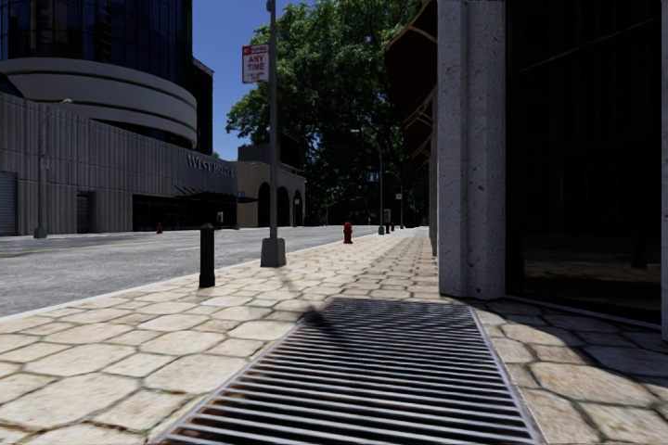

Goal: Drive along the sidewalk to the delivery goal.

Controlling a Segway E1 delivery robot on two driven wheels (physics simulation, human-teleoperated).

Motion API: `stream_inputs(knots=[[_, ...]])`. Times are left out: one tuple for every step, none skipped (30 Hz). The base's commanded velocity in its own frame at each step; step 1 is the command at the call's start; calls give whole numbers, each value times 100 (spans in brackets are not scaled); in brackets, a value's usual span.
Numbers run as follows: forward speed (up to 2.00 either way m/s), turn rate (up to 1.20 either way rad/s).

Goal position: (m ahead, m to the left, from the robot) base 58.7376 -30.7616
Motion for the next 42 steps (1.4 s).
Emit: stream_inputs(knots=[[200, 0], [200, 0], [200, 0], [200, 0], [200, 0], [200, 0], [200, 0], [200, 0], [200, 0], [200, 0], [200, 0], [200, 0], [200, 0], [200, 0], [200, 0], [200, 0], [200, 0], [200, 0], [200, 0], [200, 0], [200, 0], [200, 0], [200, 0], [200, 0], [200, 0], [200, 0], [200, 0], [200, -17], [200, -23], [200, -23], [200, -26], [200, -27], [200, -29], [200, -30], [200, -32], [200, -32], [200, -32], [200, -32], [200, -32], [200, -33], [200, -33], [200, -35]])
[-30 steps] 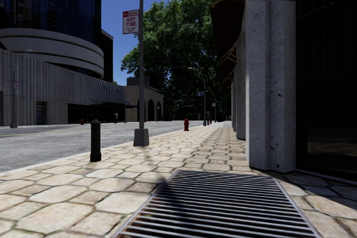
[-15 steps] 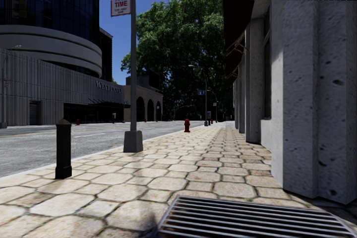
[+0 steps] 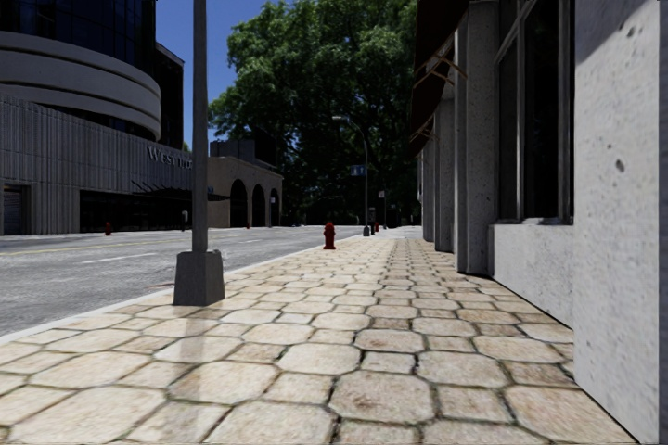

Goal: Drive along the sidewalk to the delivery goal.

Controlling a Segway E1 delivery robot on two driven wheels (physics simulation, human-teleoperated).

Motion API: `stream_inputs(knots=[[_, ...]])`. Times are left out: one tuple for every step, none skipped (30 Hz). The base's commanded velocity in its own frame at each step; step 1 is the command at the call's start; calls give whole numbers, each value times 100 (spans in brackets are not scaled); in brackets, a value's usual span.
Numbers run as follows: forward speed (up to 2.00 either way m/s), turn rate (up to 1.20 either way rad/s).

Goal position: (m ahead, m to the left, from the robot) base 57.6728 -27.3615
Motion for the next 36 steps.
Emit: stream_inputs(knots=[[200, -38], [200, -38], [200, -39], [200, -39], [200, -39], [200, -39], [200, -39], [200, -39], [200, -39], [200, -39], [200, -39], [200, -39], [200, -39], [200, -39], [200, -39], [200, -39], [200, -39], [200, -39], [200, -39], [200, -39], [200, -39], [200, -39], [200, -39], [200, -39], [200, 0], [200, 0], [200, 0], [200, 0], [200, 0], [200, 0], [200, 0], [200, 0], [200, 0], [200, 0], [200, 0], [200, 0]])
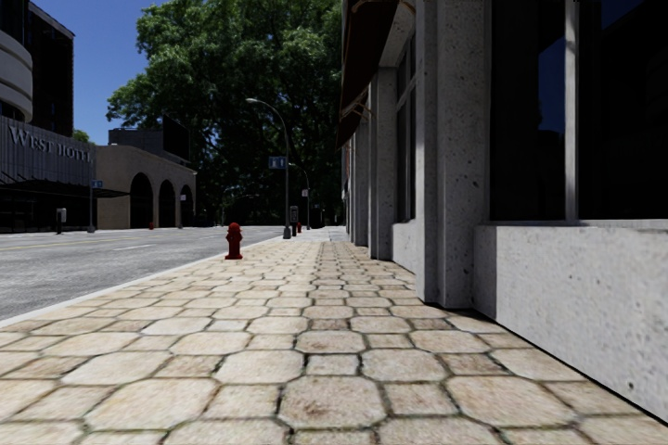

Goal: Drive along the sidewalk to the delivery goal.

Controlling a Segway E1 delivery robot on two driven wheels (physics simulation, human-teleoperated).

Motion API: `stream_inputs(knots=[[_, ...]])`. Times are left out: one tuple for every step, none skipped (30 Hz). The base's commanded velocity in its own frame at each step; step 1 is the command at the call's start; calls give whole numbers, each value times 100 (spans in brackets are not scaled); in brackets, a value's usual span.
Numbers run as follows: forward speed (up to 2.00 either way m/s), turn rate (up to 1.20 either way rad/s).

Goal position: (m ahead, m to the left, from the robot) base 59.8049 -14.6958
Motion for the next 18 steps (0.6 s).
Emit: stream_inputs(knots=[[200, 0], [200, 0], [200, 0], [200, 0], [200, 0], [200, 0], [200, 0], [200, 0], [200, 0], [200, 0], [200, 0], [200, 0], [200, 0], [200, 10], [200, 17], [200, 17], [200, 19], [200, 19]])
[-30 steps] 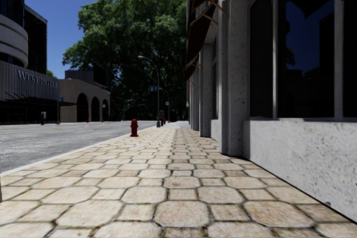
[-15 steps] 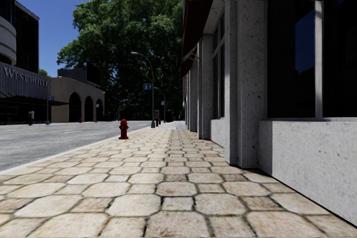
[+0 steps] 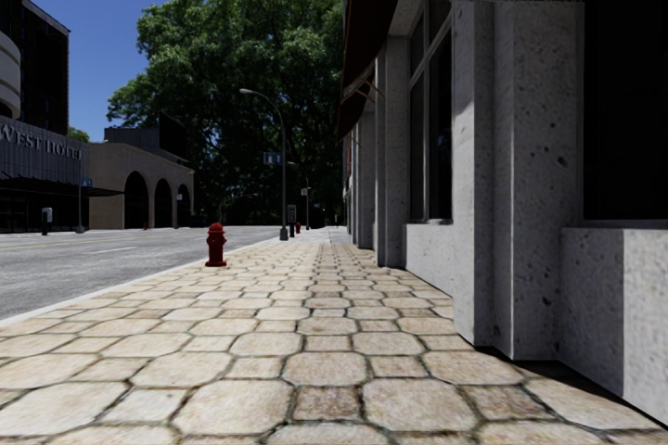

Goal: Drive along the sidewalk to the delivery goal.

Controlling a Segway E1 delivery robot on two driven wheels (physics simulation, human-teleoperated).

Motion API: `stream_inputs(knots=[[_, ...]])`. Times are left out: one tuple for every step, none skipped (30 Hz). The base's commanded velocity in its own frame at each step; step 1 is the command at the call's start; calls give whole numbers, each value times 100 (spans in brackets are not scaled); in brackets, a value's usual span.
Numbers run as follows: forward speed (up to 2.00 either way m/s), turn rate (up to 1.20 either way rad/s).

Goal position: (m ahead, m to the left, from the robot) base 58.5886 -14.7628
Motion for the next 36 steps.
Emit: stream_inputs(knots=[[200, 20], [200, 22], [200, 22], [200, 17], [200, 0], [200, 0], [200, 0], [200, 0], [200, 0], [200, 0], [200, 0], [200, 0], [200, 0], [200, 0], [200, 0], [200, 0], [200, 0], [200, 0], [200, 0], [200, 0], [200, 0], [200, 0], [200, 0], [200, 0], [200, 0], [200, 0], [200, 0], [200, 0], [200, 0], [200, 0], [200, 0], [200, 0], [200, 0], [200, 0], [199, 0], [199, 0]])
